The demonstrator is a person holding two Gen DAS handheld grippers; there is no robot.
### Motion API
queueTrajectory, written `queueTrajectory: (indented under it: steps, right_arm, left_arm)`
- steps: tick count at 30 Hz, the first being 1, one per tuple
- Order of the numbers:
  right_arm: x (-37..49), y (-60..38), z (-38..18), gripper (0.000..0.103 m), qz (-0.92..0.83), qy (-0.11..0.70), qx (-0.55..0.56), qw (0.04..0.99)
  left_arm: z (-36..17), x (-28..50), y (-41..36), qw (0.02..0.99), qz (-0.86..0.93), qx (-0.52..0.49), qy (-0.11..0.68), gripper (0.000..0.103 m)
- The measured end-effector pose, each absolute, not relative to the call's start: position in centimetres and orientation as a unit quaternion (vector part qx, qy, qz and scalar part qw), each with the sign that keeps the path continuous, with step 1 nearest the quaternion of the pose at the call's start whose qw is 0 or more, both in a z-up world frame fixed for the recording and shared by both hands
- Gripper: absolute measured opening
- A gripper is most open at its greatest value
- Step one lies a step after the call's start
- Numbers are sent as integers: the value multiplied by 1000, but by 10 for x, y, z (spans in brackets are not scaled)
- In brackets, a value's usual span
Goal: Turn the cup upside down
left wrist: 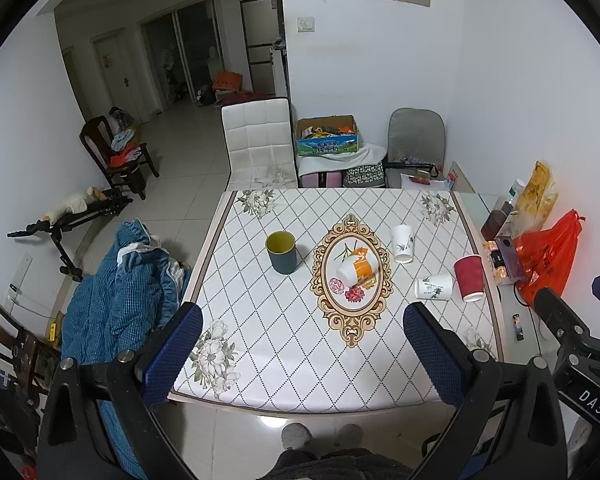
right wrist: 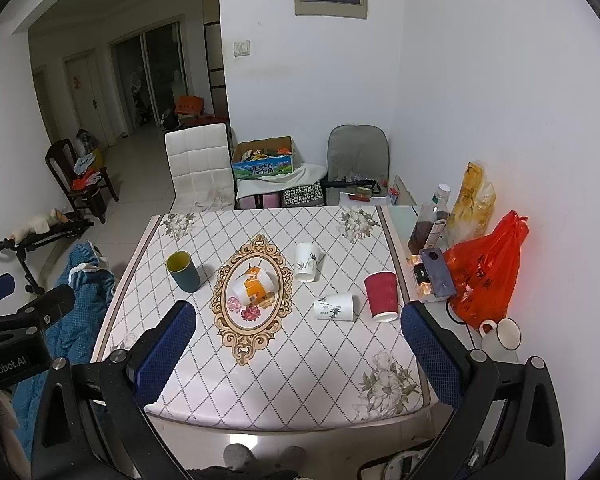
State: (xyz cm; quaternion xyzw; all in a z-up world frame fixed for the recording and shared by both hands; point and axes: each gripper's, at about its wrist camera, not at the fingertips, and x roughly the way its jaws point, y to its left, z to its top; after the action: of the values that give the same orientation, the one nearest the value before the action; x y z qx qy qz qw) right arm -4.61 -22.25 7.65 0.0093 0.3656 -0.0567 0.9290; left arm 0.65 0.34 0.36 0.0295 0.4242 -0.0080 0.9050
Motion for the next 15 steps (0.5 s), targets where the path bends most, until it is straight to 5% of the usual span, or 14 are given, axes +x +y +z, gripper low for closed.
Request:
queueTrajectory:
  steps: [15]
  right_arm:
    - [-37, -215, 66, 103, -53, 370, 9, 928]
  left_arm:
    - [-2, 16, 6, 904, -11, 33, 426, 103]
